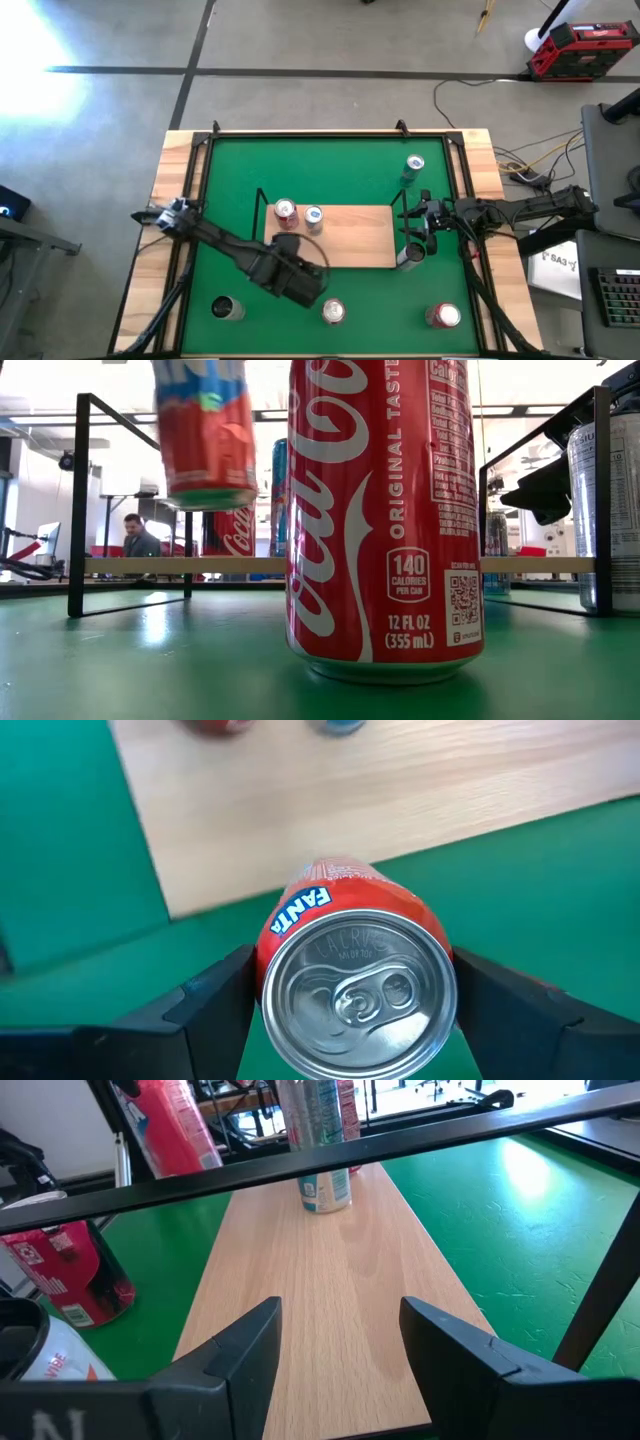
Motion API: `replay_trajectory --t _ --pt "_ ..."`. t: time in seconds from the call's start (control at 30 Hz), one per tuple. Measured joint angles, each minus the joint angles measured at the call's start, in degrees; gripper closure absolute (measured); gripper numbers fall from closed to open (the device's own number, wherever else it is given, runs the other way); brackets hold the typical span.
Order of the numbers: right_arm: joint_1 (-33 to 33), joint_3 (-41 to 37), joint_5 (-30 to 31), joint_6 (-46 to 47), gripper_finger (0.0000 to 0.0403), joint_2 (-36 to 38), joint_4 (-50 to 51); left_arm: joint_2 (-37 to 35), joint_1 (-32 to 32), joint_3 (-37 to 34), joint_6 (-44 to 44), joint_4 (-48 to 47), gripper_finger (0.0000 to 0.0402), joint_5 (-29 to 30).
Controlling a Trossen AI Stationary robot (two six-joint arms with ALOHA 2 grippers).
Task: Place canned beverage on shelf
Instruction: Put the top orange soda can on the shelf
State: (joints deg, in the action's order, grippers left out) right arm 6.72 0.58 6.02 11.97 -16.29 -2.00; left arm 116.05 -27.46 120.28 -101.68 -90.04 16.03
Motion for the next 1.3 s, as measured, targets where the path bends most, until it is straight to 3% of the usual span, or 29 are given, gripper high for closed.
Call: replay_trajectory --t 0.47,0.73,1.3 --pt "0.0 0.0 0.0 0.0 0.0207 0.0 0.0 5.2 8.2 6.5 25.6 0.1 0.0122 -1.0" --pt "0.0 0.0 0.0 0.0 0.0207 0.0 0.0 5.5 12.4 4.5 27.7 0.0 0.0122 -6.4" --pt "0.0 0.0 0.0 0.0 0.0207 0.0 0.0 5.5 14.4 1.9 28.3 6.1 0.0122 -6.5"
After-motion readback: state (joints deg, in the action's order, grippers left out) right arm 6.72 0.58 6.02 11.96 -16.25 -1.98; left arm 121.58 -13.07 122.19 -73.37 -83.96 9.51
